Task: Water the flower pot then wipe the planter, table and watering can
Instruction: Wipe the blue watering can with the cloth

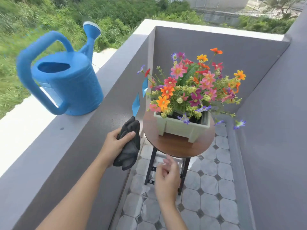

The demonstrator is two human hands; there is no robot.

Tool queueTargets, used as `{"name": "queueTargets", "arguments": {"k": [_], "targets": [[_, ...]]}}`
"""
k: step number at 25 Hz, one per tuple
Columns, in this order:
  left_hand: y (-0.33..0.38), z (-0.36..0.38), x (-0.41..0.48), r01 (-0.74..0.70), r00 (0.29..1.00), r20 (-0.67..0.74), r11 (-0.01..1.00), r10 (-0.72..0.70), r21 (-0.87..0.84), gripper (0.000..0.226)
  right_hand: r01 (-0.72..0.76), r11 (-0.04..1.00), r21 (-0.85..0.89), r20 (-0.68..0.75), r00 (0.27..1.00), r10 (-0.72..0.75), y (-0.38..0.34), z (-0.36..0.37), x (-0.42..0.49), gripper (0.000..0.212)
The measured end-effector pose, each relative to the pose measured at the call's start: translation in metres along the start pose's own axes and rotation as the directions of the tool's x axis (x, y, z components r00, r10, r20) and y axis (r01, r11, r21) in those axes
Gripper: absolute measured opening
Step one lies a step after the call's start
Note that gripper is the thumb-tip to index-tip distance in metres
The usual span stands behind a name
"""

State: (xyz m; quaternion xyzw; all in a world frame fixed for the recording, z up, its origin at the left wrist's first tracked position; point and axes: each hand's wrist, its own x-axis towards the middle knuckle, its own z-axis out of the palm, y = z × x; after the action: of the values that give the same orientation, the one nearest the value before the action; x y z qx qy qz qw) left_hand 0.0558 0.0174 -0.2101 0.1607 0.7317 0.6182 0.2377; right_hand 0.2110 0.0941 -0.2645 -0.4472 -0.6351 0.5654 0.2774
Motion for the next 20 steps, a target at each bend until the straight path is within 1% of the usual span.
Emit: {"name": "queueTargets", "arguments": {"k": [1, 2, 3, 4, 5, 6, 8, 10, 11, 13, 14, 16, 17, 19, 20], "targets": [[0.01, -0.008, -0.009, 0.009, 1.0, -0.012, 1.0, -0.009, -0.006, 0.003, -0.051, 0.999, -0.007, 0.182, 0.982, 0.052, -0.014, 0.01, -0.008, 0.021], [0.022, -0.015, -0.016, 0.014, 1.0, -0.022, 1.0, -0.015, -0.008, 0.008, -0.103, 0.994, -0.021, 0.344, 0.933, 0.104, -0.031, 0.02, -0.01, 0.014], [0.037, -0.022, -0.024, 0.018, 1.0, -0.025, 1.0, -0.018, -0.012, 0.013, -0.164, 0.986, 0.004, 0.467, 0.873, 0.143, -0.055, 0.029, -0.01, 0.01], [0.051, -0.027, -0.028, 0.02, 1.0, -0.021, 1.0, -0.02, -0.023, 0.017, -0.235, 0.968, 0.082, 0.563, 0.813, 0.15, -0.079, 0.036, -0.006, 0.021], [0.066, -0.03, -0.031, 0.021, 1.0, -0.012, 0.999, -0.022, -0.03, 0.018, -0.305, 0.937, 0.17, 0.624, 0.769, 0.138, -0.099, 0.042, 0.001, 0.033], [0.083, -0.035, -0.035, 0.005, 1.0, -0.007, 0.999, -0.005, -0.038, 0.017, -0.345, 0.905, 0.248, 0.667, 0.739, 0.099, -0.123, 0.047, 0.006, 0.037], [0.12, -0.043, -0.038, -0.051, 0.999, -0.012, 0.996, 0.05, -0.069, 0.015, -0.315, 0.896, 0.312, 0.685, 0.728, 0.017, -0.169, 0.051, 0.014, 0.031], [0.151, -0.053, -0.038, -0.096, 0.995, -0.038, 0.99, 0.093, -0.107, 0.023, -0.243, 0.903, 0.354, 0.672, 0.738, -0.065, -0.208, 0.053, 0.017, 0.013], [0.164, -0.058, -0.037, -0.105, 0.993, -0.059, 0.99, 0.1, -0.097, 0.023, -0.194, 0.91, 0.366, 0.659, 0.745, -0.106, -0.223, 0.055, 0.02, 0.007], [0.186, -0.066, -0.031, -0.124, 0.989, -0.088, 0.992, 0.122, -0.021, 0.011, -0.096, 0.93, 0.354, 0.665, 0.725, -0.179, -0.248, 0.053, 0.031, 0.009], [0.192, -0.071, -0.027, -0.135, 0.987, -0.087, 0.991, 0.136, 0.024, 0.01, -0.027, 0.938, 0.345, 0.665, 0.713, -0.224, -0.259, 0.05, 0.037, 0.011], [0.202, -0.082, -0.017, -0.116, 0.986, -0.11, 0.991, 0.123, 0.065, 0.015, 0.154, 0.942, 0.299, 0.649, 0.691, -0.319, -0.277, 0.048, 0.05, 0.013], [0.204, -0.089, -0.01, -0.08, 0.987, -0.135, 0.995, 0.087, 0.056, 0.018, 0.24, 0.934, 0.263, 0.638, 0.684, -0.355, -0.285, 0.05, 0.055, 0.014], [0.206, -0.096, 0.002, -0.003, 0.982, -0.19, 1.0, 0.007, 0.023, 0.028, 0.355, 0.906, 0.232, 0.628, 0.656, -0.418, -0.3, 0.059, 0.06, 0.017], [0.207, -0.098, 0.006, 0.026, 0.978, -0.207, 1.0, -0.023, 0.012, 0.032, 0.39, 0.893, 0.226, 0.634, 0.637, -0.438, -0.309, 0.064, 0.061, 0.018]]}}
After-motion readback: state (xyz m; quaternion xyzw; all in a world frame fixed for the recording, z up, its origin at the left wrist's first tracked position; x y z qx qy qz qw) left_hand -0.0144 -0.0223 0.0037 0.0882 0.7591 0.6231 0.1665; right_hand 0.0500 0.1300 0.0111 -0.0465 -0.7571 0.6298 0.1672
